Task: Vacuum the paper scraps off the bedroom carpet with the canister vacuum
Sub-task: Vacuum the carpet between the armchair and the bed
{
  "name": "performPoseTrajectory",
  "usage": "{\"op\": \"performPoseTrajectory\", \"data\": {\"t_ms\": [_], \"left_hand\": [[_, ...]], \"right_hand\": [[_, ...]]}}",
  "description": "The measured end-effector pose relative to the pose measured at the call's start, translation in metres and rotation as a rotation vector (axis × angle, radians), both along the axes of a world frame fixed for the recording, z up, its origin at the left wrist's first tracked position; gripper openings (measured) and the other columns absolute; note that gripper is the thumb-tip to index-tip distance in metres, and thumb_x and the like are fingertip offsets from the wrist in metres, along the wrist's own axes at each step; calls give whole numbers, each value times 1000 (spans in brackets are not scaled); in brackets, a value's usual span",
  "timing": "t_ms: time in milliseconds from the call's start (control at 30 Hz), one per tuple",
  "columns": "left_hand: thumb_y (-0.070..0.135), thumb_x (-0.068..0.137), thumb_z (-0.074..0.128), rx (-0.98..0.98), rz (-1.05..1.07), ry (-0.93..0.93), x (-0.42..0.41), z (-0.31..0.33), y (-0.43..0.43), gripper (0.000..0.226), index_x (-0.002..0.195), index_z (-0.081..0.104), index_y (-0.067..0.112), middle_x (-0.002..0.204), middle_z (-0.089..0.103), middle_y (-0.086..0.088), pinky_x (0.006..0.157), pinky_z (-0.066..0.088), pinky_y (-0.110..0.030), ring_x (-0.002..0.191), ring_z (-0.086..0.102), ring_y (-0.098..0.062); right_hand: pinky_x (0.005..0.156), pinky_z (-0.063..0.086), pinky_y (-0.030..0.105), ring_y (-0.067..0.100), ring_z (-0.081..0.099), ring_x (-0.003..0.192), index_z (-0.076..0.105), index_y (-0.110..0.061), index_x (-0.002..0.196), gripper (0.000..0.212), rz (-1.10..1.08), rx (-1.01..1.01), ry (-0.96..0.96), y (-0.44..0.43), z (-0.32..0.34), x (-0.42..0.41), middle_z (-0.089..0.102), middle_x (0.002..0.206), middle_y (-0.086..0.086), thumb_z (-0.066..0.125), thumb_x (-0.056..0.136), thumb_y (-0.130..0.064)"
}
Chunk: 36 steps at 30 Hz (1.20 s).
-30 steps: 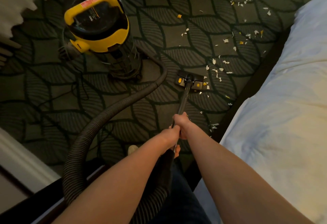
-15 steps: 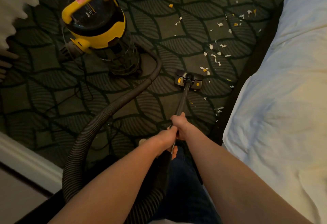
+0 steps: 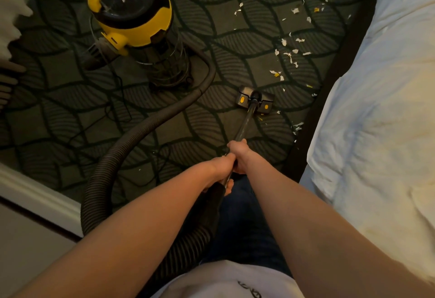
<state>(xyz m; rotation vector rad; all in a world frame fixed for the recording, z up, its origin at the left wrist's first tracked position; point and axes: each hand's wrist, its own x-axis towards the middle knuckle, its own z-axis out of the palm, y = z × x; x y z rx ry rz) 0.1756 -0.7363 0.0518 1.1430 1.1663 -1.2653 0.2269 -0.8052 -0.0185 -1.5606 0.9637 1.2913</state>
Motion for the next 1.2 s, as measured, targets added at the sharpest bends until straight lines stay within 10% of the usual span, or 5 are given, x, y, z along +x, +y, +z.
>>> {"op": "performPoseTrajectory", "data": {"t_ms": [733,1200], "left_hand": [[57,97,29,50,-115,-6,-38,11,24,60,117,55,7,63,49,-5,41,39,-23,48,46,-13],[55,98,29,105,-220,-148,-6,46,40,58,112,57,6,60,50,-6,37,39,-19,44,47,-13]], "right_hand": [[60,52,37,27,57,93,17,-33,152,60,-206,60,32,16,5,-49,46,132,17,45,101,-19],[100,48,45,33,52,119,5,-27,158,69,-297,10,-195,34,32,-24,36,151,15,41,100,-16]]}}
